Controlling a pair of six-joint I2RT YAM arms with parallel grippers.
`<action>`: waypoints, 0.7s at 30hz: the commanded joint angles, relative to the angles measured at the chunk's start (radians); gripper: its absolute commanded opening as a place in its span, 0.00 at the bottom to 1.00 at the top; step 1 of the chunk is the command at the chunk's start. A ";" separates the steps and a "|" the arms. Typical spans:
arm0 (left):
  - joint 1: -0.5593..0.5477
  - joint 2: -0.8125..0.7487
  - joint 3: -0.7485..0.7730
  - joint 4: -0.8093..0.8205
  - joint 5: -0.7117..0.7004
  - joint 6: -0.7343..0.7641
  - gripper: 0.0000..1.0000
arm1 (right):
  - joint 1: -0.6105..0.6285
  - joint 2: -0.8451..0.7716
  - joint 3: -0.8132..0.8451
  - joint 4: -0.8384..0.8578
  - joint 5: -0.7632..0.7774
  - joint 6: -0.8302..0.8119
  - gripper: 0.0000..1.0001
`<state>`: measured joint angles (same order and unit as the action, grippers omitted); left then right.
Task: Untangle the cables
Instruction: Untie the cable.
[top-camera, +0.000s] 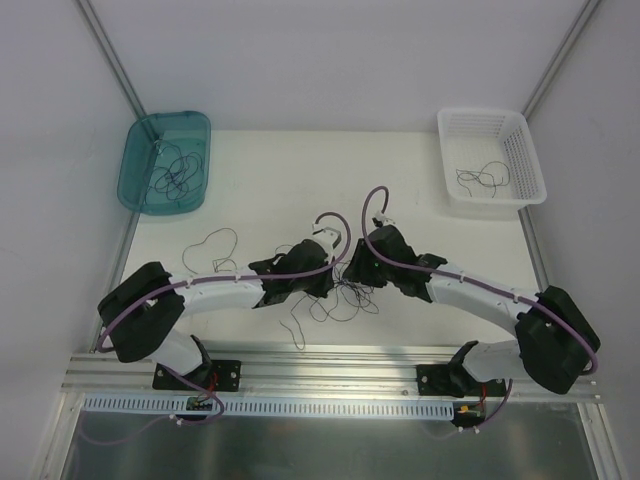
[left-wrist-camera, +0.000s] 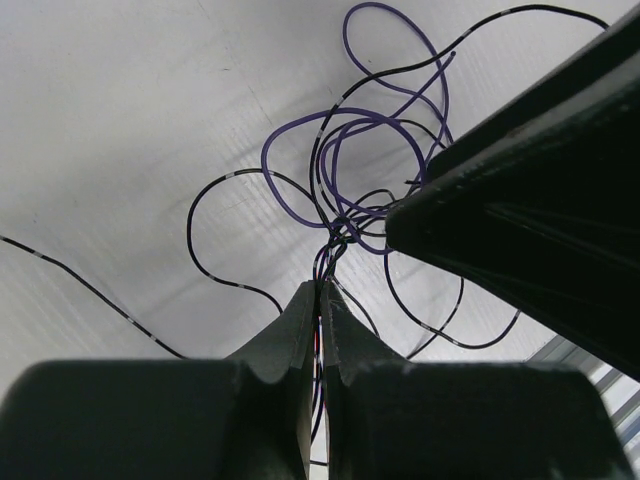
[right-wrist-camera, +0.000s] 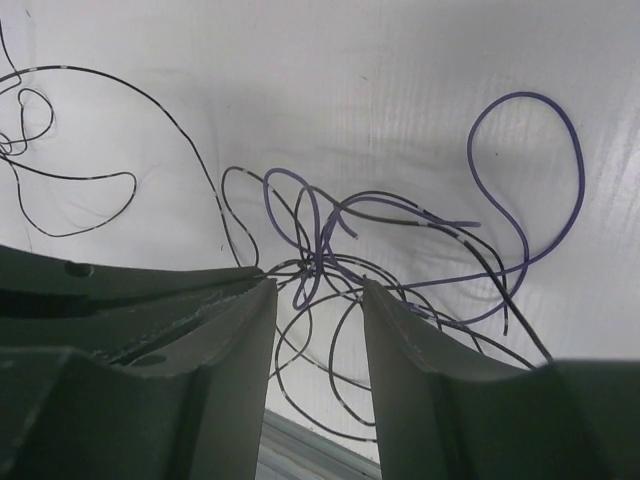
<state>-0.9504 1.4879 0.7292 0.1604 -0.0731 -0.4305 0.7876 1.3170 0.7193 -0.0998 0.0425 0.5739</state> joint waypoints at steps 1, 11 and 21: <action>-0.013 -0.052 -0.014 0.044 -0.019 -0.002 0.00 | 0.006 0.033 0.034 0.086 0.017 0.024 0.43; -0.013 -0.149 -0.057 0.021 -0.100 -0.001 0.00 | 0.002 0.027 0.052 0.069 0.032 -0.043 0.01; 0.227 -0.495 -0.138 -0.300 -0.248 -0.070 0.00 | -0.293 -0.434 0.074 -0.371 0.142 -0.277 0.01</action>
<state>-0.8204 1.1057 0.6186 -0.0223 -0.2646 -0.4660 0.5884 1.0103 0.7422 -0.2943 0.1196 0.4126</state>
